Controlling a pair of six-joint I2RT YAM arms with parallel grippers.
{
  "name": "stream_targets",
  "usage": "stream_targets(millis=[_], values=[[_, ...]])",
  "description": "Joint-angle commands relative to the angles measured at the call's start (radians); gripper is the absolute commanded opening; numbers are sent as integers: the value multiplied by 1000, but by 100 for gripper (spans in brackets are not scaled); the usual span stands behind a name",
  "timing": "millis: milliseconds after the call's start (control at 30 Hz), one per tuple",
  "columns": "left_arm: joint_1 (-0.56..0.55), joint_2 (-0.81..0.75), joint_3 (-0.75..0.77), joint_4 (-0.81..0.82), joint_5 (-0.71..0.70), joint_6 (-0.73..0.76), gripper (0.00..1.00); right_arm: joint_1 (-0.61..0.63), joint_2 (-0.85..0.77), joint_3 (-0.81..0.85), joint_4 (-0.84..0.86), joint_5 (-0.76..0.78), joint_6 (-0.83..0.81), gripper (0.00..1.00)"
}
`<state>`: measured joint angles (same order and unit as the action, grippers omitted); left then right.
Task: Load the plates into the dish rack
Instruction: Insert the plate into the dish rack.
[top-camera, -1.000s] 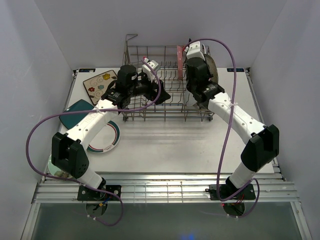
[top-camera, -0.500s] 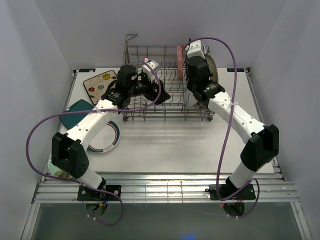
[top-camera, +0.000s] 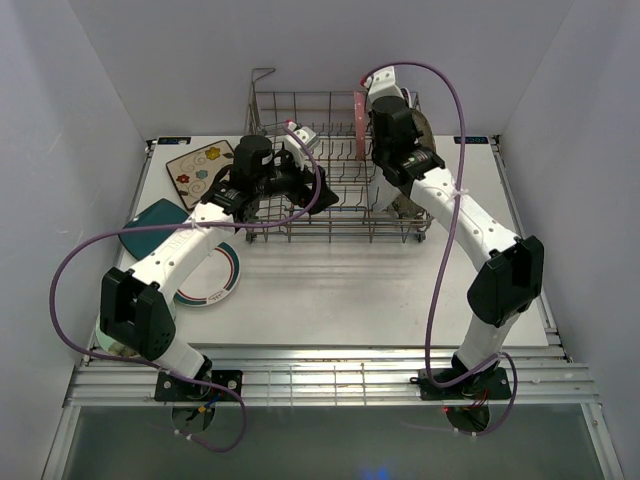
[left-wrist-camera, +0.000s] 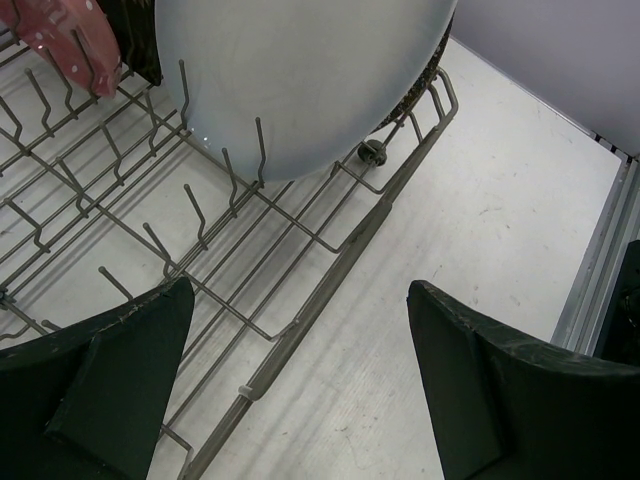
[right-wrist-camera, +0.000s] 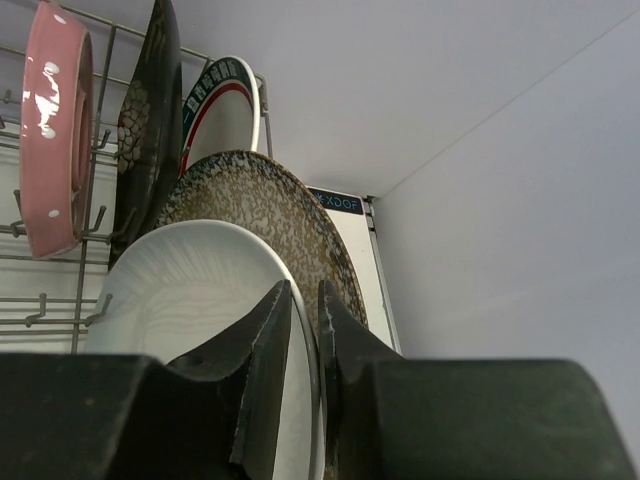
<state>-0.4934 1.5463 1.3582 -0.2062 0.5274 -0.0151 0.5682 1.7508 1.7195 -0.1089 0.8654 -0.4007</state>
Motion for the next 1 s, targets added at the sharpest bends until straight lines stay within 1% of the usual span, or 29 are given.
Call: stream_targets(millis=[0, 333, 667, 967], values=[[3, -58, -11, 8, -6, 10, 98, -11, 24, 95, 32, -42, -7, 21], [4, -55, -13, 5, -4, 10, 98, -25, 67, 120, 32, -62, 0, 21], [4, -48, -14, 4, -9, 10, 98, -60, 133, 186, 29, -98, 0, 22], [4, -32, -10, 2, -9, 10, 98, -76, 157, 215, 25, -117, 14, 22]])
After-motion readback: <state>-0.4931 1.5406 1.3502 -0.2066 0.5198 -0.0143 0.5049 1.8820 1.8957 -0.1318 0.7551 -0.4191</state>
